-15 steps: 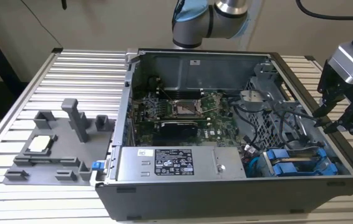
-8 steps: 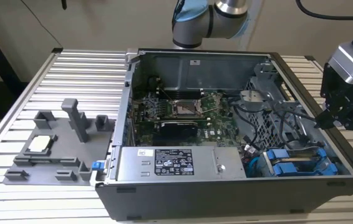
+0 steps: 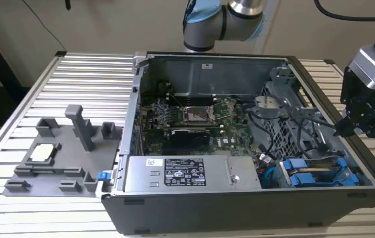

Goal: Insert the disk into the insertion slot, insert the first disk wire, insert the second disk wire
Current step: 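Insert the first disk wire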

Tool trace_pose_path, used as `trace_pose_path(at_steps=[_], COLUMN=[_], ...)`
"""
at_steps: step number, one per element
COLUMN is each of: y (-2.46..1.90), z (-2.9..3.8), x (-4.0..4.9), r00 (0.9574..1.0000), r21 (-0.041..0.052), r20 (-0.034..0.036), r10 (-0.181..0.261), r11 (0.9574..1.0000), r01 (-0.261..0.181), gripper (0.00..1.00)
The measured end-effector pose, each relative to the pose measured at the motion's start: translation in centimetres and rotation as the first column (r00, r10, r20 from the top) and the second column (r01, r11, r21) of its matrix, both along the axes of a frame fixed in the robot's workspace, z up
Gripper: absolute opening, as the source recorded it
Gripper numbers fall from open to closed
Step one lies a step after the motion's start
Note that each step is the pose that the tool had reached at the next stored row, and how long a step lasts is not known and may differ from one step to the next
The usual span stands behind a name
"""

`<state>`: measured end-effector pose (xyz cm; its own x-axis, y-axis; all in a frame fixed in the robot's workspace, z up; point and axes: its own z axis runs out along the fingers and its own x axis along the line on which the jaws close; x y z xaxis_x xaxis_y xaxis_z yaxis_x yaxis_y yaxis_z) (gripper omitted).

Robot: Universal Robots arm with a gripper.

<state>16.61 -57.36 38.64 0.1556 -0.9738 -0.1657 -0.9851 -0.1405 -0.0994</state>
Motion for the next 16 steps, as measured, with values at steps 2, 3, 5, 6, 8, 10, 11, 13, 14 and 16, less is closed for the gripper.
trace_pose_path(at_steps=[2, 3, 5, 6, 8, 10, 11, 13, 14, 16], y=[0.0, 0.0, 0.0, 0.0, 0.01, 0.0, 0.0, 0.0, 0.01, 0.04], z=[0.0, 0.0, 0.0, 0.0, 0.0, 0.0, -0.01, -0.04, -0.08, -0.16], x=[0.0, 0.0, 0.0, 0.0, 0.0, -0.01, -0.01, 0.0, 0.0, 0.01], r00=[1.0, 1.0, 1.0, 1.0, 1.0, 1.0, 1.0, 1.0, 1.0, 0.9999], r21=[-0.0001, -0.0001, 0.0, 0.0, -0.001, -0.0089, -0.015, -0.0267, -0.0308, -0.0375], r20=[0.0, 0.0, 0.0, 0.0, 0.0, -0.0006, -0.0013, -0.0048, -0.007, -0.0138], r10=[0.0, 0.0, 0.0, 0.0, 0.0, 0.0, 0.0, 0.0, -0.001, -0.003], r11=[1.0, 1.0, 1.0, 1.0, 1.0, 1.0, 0.9999, 0.9996, 0.9995, 0.9993], r01=[0.0, 0.0, 0.0, 0.0, 0.0, 0.0, 0.0, 0.0, 0.0, 0.003], gripper=[0.19, 0.19, 0.19, 0.19, 0.19, 0.19, 0.19, 0.19, 0.19, 0.19])
